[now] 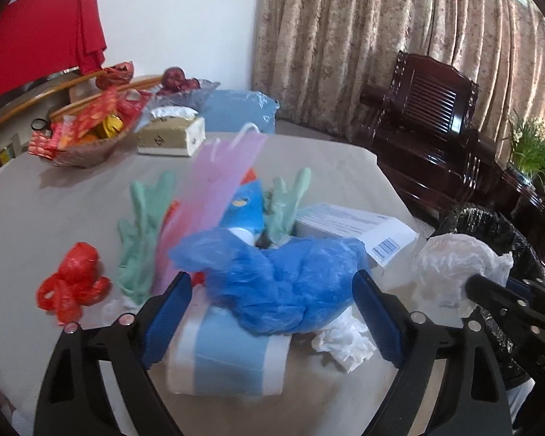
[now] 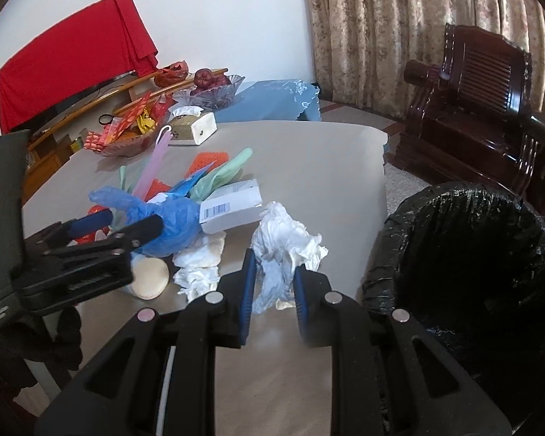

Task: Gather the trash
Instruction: 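Carry the tissue and blue bag over the bin and release both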

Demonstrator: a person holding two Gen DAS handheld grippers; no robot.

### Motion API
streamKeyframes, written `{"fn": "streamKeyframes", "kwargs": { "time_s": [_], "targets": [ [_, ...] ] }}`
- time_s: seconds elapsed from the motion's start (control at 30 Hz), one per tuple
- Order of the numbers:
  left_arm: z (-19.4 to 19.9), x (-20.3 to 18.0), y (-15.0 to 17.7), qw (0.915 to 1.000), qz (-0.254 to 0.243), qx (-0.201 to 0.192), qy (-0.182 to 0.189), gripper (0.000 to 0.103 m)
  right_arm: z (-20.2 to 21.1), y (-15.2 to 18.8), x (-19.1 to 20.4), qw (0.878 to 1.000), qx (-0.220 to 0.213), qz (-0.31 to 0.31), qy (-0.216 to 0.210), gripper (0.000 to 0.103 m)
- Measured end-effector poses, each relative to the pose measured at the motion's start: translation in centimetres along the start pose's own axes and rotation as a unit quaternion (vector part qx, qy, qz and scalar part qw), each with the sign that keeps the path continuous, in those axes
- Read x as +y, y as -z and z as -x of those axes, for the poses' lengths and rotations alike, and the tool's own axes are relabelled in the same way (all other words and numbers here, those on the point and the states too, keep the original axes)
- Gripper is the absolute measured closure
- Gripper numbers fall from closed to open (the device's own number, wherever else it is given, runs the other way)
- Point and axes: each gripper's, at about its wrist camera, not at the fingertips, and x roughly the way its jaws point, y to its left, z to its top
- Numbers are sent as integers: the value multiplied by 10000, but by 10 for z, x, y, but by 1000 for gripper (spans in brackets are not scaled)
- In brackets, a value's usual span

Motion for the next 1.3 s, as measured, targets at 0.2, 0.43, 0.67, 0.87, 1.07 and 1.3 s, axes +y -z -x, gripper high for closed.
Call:
{"fn": "streamKeyframes", "kwargs": {
  "time_s": [0.2, 0.43, 0.67, 0.87, 1.07, 1.3],
  "targets": [
    [-11, -6, 3, 9993, -19, 228, 285, 58, 1, -1, -3, 10000, 6, -32, 22, 83],
    [10, -5, -1, 9995, 41, 16, 307, 84, 11, -8, 0, 9999, -147, -58, 1, 83],
    [47, -8, -11, 9985, 0, -313, 458, 91, 34, -11, -1, 9992, -392, -106, -29, 83],
    [79, -24, -21, 9959, -146, -593, 672, 92, 61, -16, -11, 9977, -637, -193, 90, 83],
    [80, -60, -32, 9911, -350, -654, 1108, 92, 88, -16, -36, 9954, -817, -273, 409, 83],
    [64, -128, -37, 9810, -739, -580, 1696, 92, 115, -5, -91, 9893, -902, -579, 990, 83]
  ]
}}
